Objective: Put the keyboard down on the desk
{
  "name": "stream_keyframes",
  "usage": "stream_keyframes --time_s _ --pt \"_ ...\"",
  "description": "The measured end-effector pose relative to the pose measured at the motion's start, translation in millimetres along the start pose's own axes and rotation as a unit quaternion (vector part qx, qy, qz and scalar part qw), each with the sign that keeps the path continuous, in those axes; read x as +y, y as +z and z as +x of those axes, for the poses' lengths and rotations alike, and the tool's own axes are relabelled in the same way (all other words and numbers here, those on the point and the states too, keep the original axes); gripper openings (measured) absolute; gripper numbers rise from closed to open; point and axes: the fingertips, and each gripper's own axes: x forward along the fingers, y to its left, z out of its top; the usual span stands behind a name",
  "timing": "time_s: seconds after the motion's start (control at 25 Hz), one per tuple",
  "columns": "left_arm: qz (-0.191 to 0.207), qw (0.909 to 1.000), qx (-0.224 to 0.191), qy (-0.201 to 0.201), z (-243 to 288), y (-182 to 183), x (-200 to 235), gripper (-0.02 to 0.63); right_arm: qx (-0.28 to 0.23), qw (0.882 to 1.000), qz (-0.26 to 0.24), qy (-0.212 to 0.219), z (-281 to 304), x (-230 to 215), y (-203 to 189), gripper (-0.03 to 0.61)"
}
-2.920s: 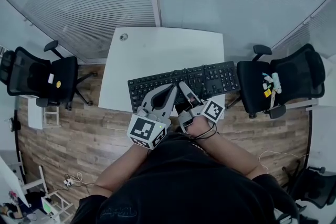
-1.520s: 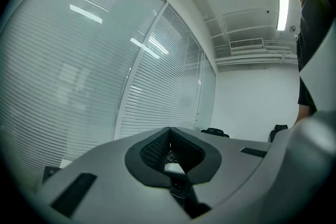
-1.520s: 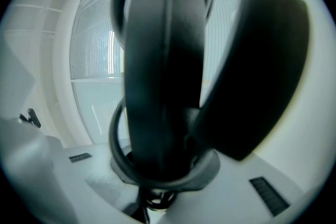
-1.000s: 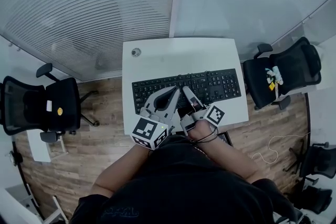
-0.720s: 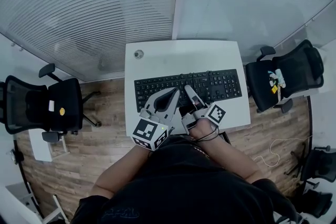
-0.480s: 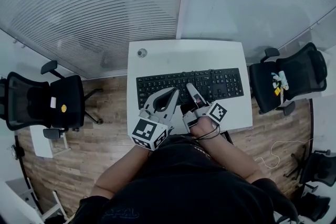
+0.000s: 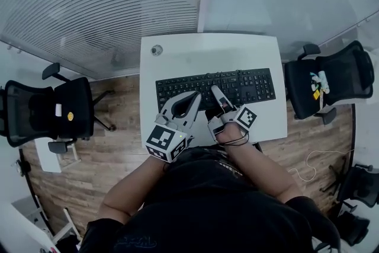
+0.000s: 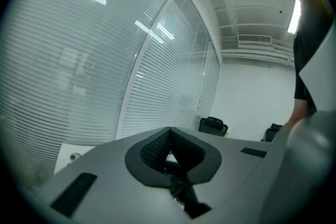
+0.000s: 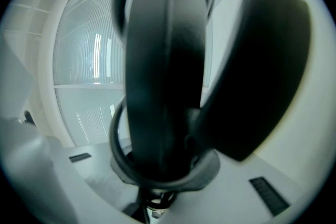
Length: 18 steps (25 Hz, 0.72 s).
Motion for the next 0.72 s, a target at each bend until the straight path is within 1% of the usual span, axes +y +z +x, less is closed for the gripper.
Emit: stream_keyframes --time_s 0.12,0.36,0.52,0.72 --pt "0.001 0.9999 0.016 0.005 11 -14 6 0.015 0.003 1.000 0.005 -0.015 -1 -19 4 0.095" --pt "-0.015 0.9983 0.054 0.015 26 -49 17 0.017 0.003 0.999 0.012 -0.039 -3 -49 12 0.095" --pt "-0.018 0.9976 0.065 0.014 38 -62 20 0.017 0.001 0.998 0.019 -0.053 -6 -69 21 0.095" --pt "-0.034 0.9962 0.079 0.012 49 -80 23 0.015 0.002 0.998 0.021 -0.066 -8 -86 26 0.095"
